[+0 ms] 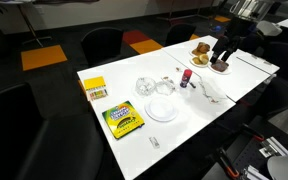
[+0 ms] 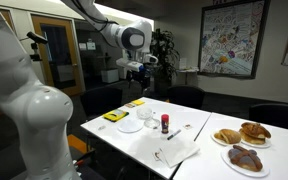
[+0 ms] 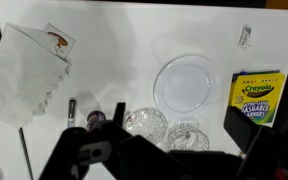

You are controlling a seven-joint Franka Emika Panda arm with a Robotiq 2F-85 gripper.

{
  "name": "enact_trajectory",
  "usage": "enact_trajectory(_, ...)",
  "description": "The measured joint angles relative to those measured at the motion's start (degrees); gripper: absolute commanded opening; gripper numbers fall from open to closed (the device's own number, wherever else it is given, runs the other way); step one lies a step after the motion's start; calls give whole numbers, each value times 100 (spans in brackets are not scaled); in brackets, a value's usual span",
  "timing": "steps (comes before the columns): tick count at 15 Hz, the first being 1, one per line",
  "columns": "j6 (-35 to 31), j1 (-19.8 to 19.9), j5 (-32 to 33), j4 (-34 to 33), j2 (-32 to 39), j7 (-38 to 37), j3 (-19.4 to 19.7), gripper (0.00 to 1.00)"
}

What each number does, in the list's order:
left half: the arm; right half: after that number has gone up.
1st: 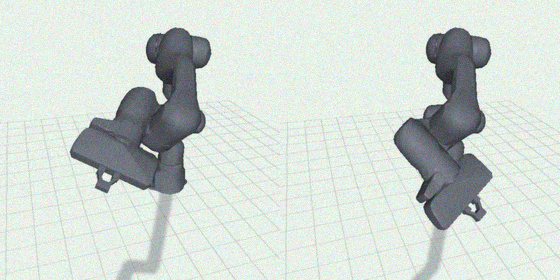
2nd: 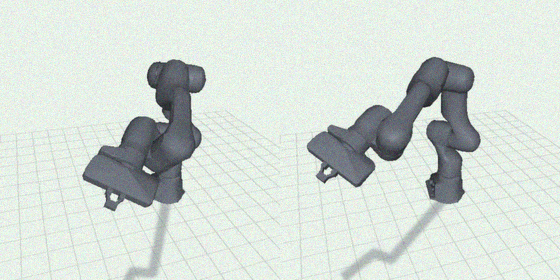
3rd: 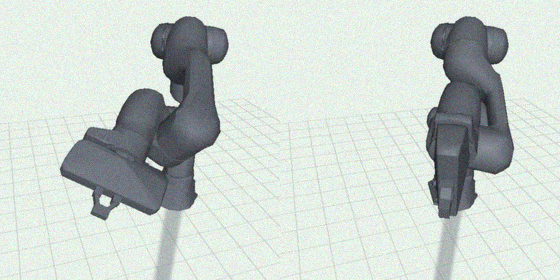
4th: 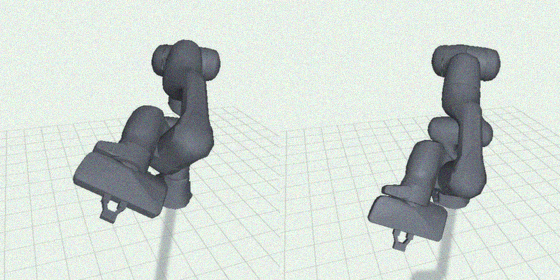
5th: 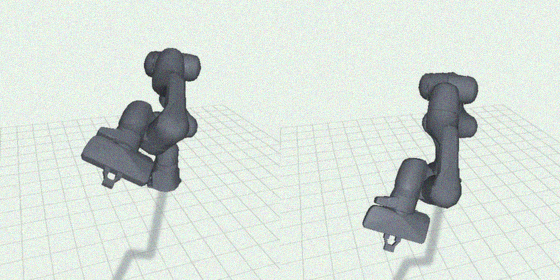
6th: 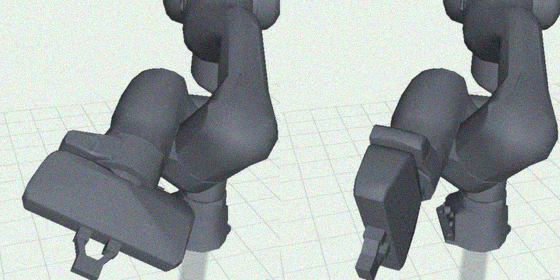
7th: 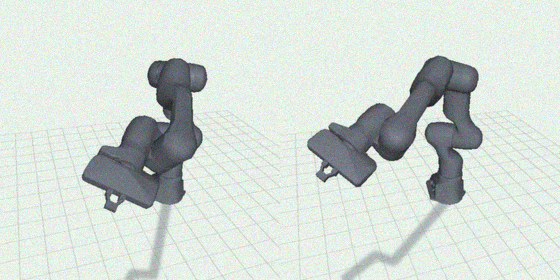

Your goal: Put the glass lid on the bowl

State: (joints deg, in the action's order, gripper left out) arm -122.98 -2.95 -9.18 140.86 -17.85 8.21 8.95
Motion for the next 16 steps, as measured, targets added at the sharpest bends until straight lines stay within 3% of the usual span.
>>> enact_trajectory(6, -208, 98, 106, -48, 121, -17, -15, 100)
enact_trajectory(16, -2130, 268, 381, -34, 1329, -17, -63, 100)
